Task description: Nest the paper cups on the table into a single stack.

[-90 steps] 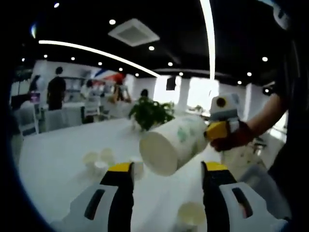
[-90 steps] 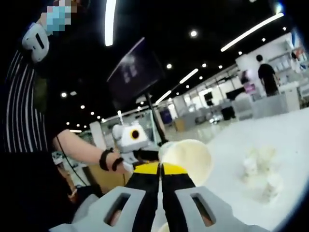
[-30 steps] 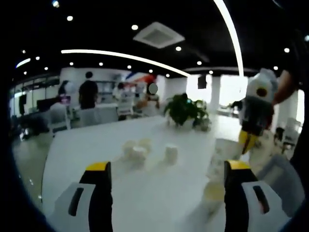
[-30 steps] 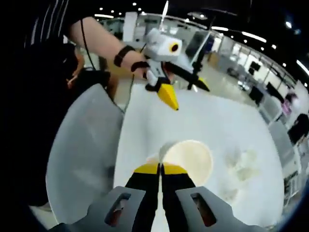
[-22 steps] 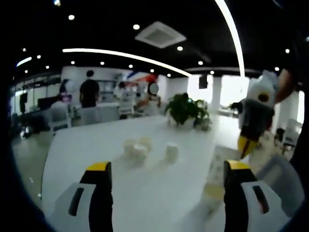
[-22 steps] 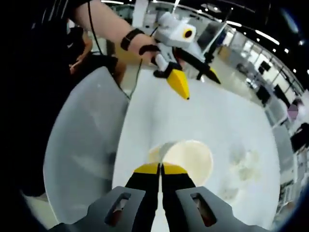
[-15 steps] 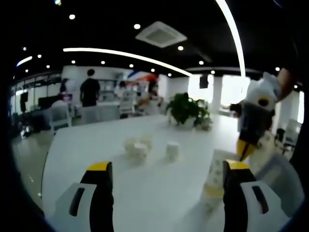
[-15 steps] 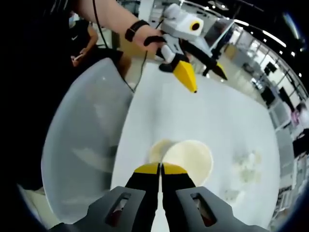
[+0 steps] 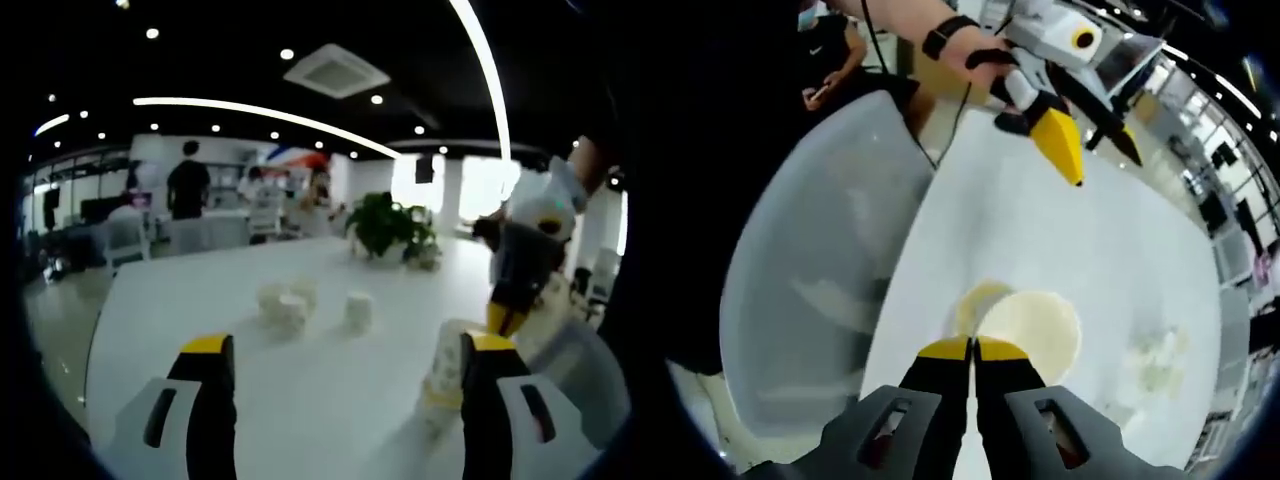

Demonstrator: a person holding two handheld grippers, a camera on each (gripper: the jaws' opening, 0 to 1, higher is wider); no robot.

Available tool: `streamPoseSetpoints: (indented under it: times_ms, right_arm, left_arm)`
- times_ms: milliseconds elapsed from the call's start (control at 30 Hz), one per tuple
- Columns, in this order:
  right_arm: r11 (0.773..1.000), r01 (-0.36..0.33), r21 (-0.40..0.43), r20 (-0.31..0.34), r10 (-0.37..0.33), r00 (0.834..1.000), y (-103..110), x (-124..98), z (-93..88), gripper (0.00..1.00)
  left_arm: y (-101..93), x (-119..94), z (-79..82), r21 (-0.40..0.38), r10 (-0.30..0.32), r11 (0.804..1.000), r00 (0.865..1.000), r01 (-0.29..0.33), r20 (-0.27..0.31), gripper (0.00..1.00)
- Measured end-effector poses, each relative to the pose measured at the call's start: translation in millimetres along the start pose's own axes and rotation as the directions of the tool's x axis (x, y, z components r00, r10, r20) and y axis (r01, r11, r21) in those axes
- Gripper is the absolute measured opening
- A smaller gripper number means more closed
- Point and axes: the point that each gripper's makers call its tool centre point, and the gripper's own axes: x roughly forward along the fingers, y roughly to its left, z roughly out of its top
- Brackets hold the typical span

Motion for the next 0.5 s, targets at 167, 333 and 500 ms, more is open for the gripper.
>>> streamPoseSetpoints:
  times_ms: [167,333,500]
  right_arm:
    - [1.0,-0.018,-0.018,-0.01,0.018,1.0,3,7,0.6,0.0]
    - [0.999,-0.03,-0.029,-0.022,0.03,0.999,6,15,-1.5,0.0]
    - [0.999,-0.044,-0.028,-0.034,0.043,0.998,10,23,-5.5,0.0]
  left_arm:
    - [0.2,-1,-1.3,-0.004,0.003,1.0,1.0,-0.003,-0.001,0.91]
    - [-0.4,-2,-3.8,-0.008,0.003,1.0,1.0,-0.003,-0.002,0.91]
    - [-2.1,-2,-8.4,-0.018,0.006,1.0,1.0,-0.006,-0.008,0.91]
